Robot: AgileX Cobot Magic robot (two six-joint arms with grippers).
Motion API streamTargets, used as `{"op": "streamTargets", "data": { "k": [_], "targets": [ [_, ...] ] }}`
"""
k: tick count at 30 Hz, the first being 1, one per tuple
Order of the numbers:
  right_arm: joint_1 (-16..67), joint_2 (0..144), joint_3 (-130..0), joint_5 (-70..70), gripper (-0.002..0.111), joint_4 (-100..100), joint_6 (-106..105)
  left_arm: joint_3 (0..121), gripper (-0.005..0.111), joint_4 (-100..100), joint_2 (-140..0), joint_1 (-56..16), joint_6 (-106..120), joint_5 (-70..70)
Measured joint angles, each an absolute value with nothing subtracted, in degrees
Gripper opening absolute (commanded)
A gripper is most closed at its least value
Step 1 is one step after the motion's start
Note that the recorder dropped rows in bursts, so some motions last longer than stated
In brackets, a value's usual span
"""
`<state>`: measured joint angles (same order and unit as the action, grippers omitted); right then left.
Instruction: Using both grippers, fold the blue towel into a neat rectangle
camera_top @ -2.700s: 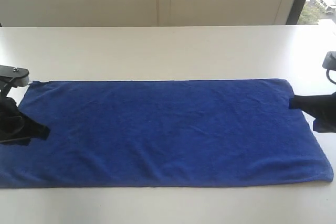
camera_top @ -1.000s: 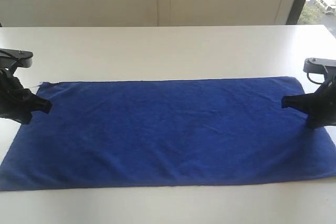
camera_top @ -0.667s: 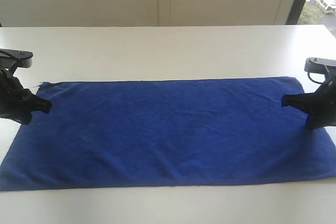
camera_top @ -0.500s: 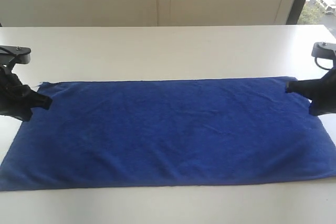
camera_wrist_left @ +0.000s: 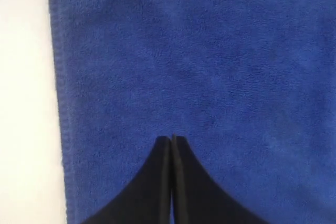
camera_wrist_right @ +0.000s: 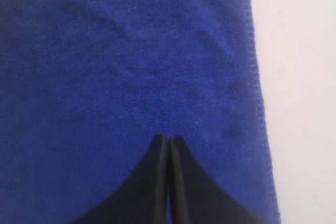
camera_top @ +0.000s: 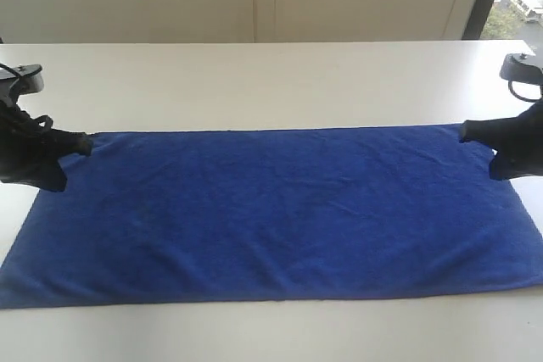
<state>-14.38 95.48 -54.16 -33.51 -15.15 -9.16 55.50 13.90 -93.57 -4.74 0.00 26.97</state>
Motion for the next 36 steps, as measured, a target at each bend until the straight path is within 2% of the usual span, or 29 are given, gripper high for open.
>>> {"op": "streamTargets", "data": {
  "k": [9,18,36],
  "targets": [
    [-20.39,95.48,-54.16,-36.03,0.0,-15.61,-12.44,55.22,0.0,17.58,-91.62,3.95,5.13,33.79],
    [-20.39,95.36,-52.98,-36.02,0.0,-15.75,-13.64,51.17,0.0,19.52,-91.19,4.19,6.05,33.81],
    [-20.39,95.26,-52.98,-35.5,0.003,-15.75,-11.95,50.88,0.0,23.95,-91.19,4.19,11.48,33.67]
  ]
}}
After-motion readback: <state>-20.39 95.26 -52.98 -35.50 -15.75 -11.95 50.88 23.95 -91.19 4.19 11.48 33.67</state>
